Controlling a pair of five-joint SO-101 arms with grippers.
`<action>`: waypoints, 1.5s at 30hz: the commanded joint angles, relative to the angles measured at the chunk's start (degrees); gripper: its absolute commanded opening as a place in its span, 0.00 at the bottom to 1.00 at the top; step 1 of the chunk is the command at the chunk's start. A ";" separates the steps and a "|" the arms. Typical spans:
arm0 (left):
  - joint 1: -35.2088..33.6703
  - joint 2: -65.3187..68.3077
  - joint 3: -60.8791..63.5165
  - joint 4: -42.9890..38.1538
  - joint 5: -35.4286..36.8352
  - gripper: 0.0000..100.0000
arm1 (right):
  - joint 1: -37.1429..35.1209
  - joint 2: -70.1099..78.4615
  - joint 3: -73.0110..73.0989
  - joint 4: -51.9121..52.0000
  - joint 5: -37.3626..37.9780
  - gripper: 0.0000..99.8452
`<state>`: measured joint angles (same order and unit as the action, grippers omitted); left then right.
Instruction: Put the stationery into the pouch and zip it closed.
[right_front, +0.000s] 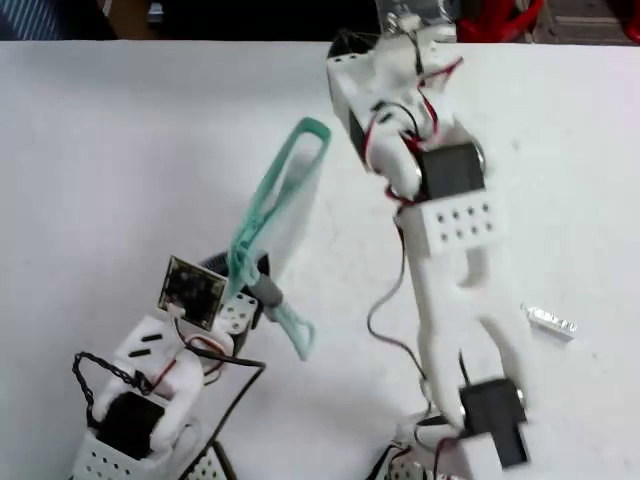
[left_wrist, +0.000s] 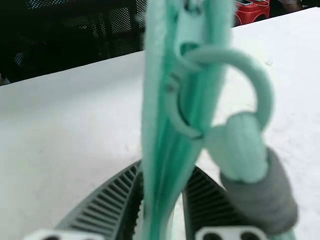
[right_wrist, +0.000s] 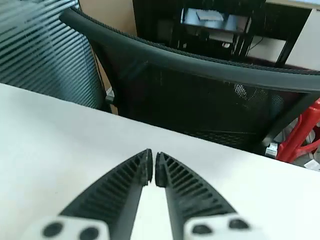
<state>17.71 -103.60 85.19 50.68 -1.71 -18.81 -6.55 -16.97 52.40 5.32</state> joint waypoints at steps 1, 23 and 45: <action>0.75 -0.66 -0.62 -1.23 -0.53 0.11 | 0.57 4.97 -11.16 3.21 -0.53 0.02; 0.22 -0.66 -0.44 -2.20 -1.85 0.11 | 0.31 -1.27 -25.58 46.29 10.55 0.02; 0.75 -0.66 -0.35 -2.46 -4.13 0.02 | 51.74 -18.42 36.04 31.96 63.47 0.03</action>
<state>17.54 -103.60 85.19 49.89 -5.23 29.89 -22.99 17.14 86.68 62.73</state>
